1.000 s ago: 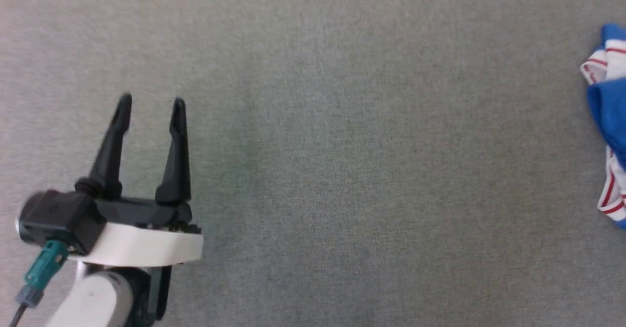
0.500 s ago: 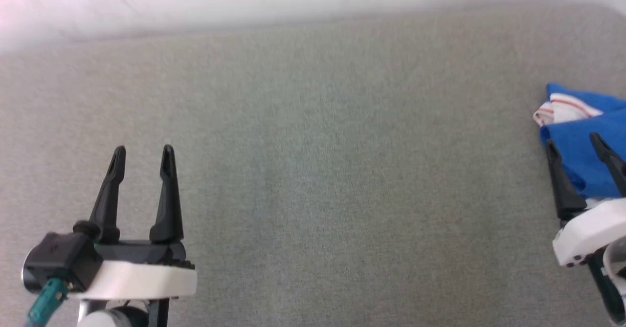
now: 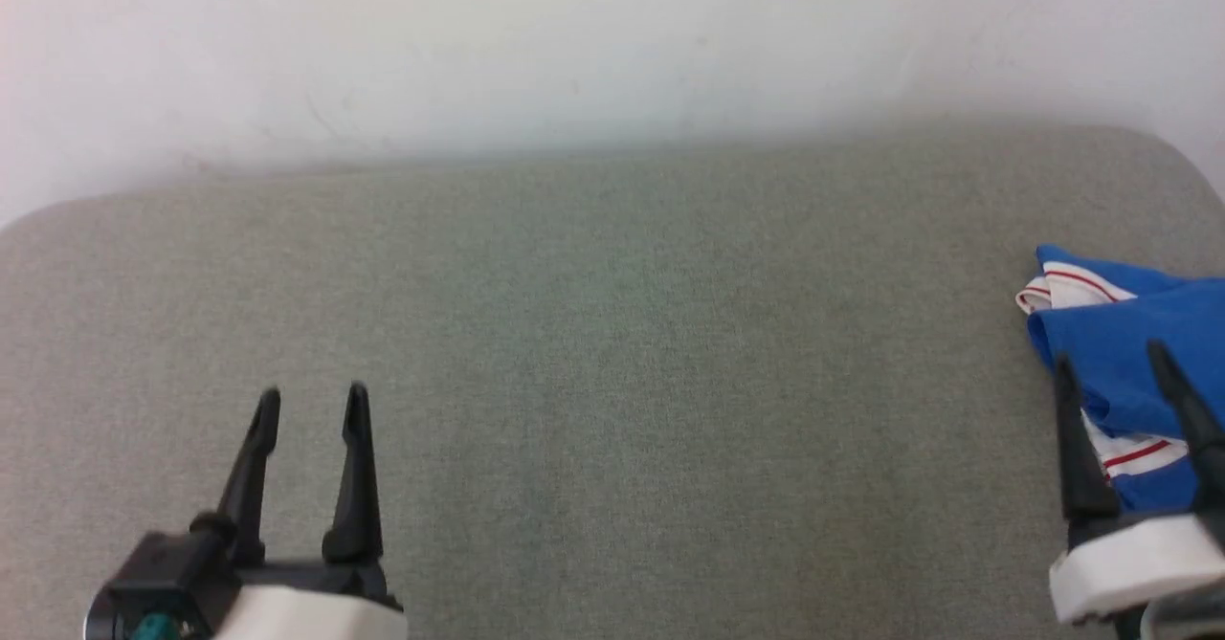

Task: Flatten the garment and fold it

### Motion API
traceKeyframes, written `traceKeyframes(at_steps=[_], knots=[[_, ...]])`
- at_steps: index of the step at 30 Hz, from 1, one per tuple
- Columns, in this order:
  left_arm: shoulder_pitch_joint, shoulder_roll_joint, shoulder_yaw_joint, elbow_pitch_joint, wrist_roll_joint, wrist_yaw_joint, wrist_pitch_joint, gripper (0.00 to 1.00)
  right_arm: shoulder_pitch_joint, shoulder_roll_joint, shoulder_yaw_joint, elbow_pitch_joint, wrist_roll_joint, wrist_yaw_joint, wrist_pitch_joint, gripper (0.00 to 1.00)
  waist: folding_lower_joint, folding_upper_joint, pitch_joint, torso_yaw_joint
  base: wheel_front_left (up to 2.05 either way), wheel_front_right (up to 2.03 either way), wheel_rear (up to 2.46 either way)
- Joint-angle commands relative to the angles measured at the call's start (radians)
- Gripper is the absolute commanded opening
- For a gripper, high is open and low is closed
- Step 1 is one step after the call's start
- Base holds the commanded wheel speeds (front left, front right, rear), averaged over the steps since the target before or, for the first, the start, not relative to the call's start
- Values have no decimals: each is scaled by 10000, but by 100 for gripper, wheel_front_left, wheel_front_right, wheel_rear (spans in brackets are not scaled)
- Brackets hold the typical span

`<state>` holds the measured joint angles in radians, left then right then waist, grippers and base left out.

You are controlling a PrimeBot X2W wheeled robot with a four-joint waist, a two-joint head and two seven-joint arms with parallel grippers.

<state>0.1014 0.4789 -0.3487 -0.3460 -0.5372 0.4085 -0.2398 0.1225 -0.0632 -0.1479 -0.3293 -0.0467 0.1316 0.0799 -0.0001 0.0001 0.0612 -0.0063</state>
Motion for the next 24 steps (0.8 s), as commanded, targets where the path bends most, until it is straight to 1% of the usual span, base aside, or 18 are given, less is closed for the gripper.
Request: traceKeyframes(at_steps=[1, 4, 6, 10, 16, 24], knots=[[241, -42, 23, 79, -17, 116, -94, 100, 246, 56, 30, 48, -171, -9, -164, 100, 1, -1, -278, 67, 0, 0, 0], [697, -94, 64, 231, -72, 218, -118, 100, 660, 110, 21, 361, -305, -9, -408, 100, 1, -1, -483, 67, 0, 0, 0], [962, -87, 77, 316, -99, 194, -135, 100, 866, 121, 55, 534, -243, -9, -511, 100, 1, -1, -594, 60, 0, 0, 0], [1350, -99, 115, 419, -149, 50, -168, 100, 1111, 126, 45, 749, 61, -9, -670, 100, 1, -1, -734, 43, 0, 0, 0], [1564, -284, 62, 443, -100, -228, -199, 100, 1281, 128, -16, 957, 410, -9, -904, 100, 1, -1, -812, 108, 0, 0, 0], [1639, -414, 167, 531, -35, -433, -212, 100, 1289, 128, 36, 996, 380, -9, -929, 100, 1, -1, -819, 110, 0, 0, 0]])
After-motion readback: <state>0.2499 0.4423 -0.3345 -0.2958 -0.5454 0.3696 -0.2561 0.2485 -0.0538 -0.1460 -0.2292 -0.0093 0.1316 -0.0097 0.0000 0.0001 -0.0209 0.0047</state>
